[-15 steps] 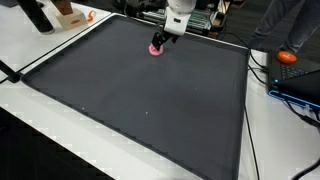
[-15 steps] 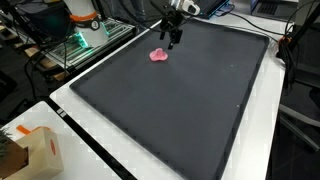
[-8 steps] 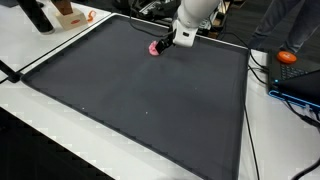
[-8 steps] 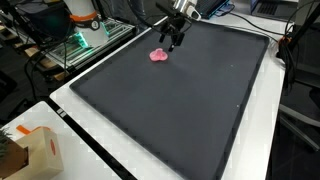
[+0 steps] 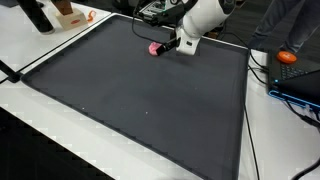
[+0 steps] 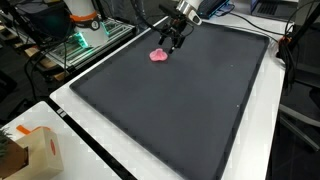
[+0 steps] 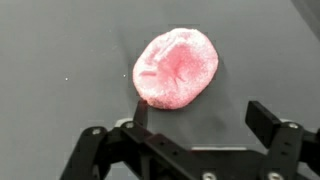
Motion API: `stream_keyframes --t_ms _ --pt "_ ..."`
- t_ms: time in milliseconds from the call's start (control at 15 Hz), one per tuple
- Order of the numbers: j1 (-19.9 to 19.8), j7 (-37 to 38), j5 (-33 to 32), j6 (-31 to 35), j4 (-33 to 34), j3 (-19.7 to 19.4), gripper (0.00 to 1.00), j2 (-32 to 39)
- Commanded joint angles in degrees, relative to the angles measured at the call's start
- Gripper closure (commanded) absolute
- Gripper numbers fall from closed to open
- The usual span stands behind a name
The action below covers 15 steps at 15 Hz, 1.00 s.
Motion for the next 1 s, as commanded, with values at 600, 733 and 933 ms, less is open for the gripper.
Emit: stream_keyframes --t_ms 600,733,933 --pt "1.7 5.7 -7.0 -6.0 4.2 0.1 0.00 5.1" --pt "1.5 6.4 -6.8 -5.8 4.2 0.1 0.00 4.9" --pt "1.0 7.1 -5.6 -5.7 4.5 0.2 0.00 4.7"
